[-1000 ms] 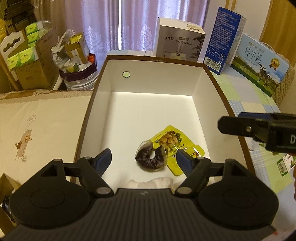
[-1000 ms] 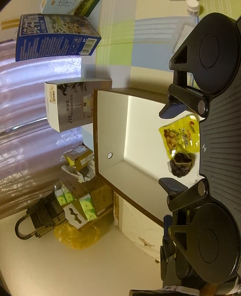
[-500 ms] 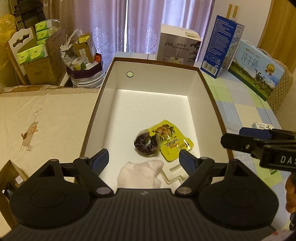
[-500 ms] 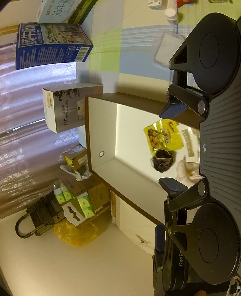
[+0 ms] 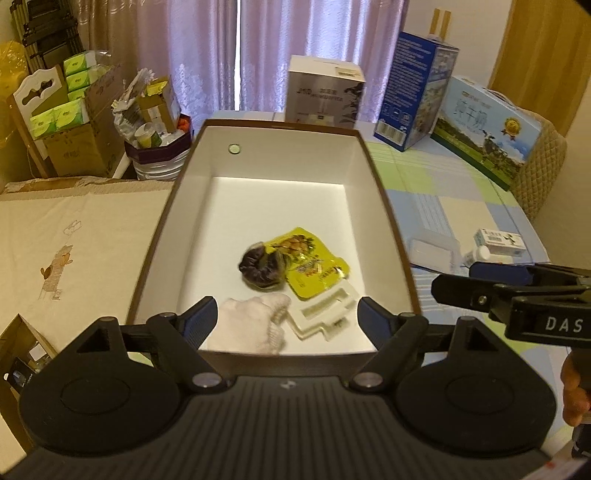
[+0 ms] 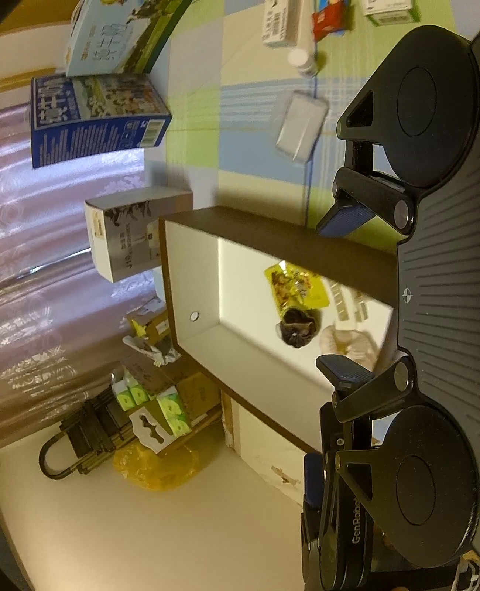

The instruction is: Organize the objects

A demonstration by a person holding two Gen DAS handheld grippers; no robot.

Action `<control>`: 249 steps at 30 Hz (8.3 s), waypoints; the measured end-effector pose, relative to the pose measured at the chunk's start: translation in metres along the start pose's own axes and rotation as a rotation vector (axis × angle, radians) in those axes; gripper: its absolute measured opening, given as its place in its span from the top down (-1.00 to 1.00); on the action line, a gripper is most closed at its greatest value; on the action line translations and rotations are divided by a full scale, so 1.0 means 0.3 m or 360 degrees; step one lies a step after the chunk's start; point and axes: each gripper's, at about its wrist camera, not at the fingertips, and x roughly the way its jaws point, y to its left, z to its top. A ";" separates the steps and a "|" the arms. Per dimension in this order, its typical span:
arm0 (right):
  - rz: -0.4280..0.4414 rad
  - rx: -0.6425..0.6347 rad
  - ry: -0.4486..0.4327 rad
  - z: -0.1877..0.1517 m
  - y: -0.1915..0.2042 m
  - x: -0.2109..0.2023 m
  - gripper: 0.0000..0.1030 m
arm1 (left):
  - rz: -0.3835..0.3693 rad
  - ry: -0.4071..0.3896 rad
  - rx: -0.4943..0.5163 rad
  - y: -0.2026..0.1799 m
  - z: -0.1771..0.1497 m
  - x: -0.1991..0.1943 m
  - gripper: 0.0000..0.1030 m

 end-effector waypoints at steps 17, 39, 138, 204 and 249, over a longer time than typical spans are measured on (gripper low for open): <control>-0.0151 0.0143 0.0039 -0.132 -0.208 -0.227 -0.32 | -0.0170 0.0055 0.0119 -0.284 -0.084 -0.018 -0.57; -0.0336 0.0247 0.0081 -0.157 -0.508 -0.359 -0.31 | -0.0251 0.0133 0.0242 -0.620 -0.055 0.125 -0.61; -0.0422 -0.0137 -0.0005 0.055 -0.777 -0.041 0.59 | -0.0201 0.0273 0.0392 -0.767 0.169 0.687 -0.60; -0.0091 -0.0458 0.0114 0.153 0.029 0.458 0.59 | 0.0063 0.0120 0.0089 0.145 0.163 0.398 -0.60; -0.0133 -0.0354 0.0098 0.228 -0.003 0.441 0.56 | 0.0030 0.0139 0.0117 0.161 0.264 0.460 -0.80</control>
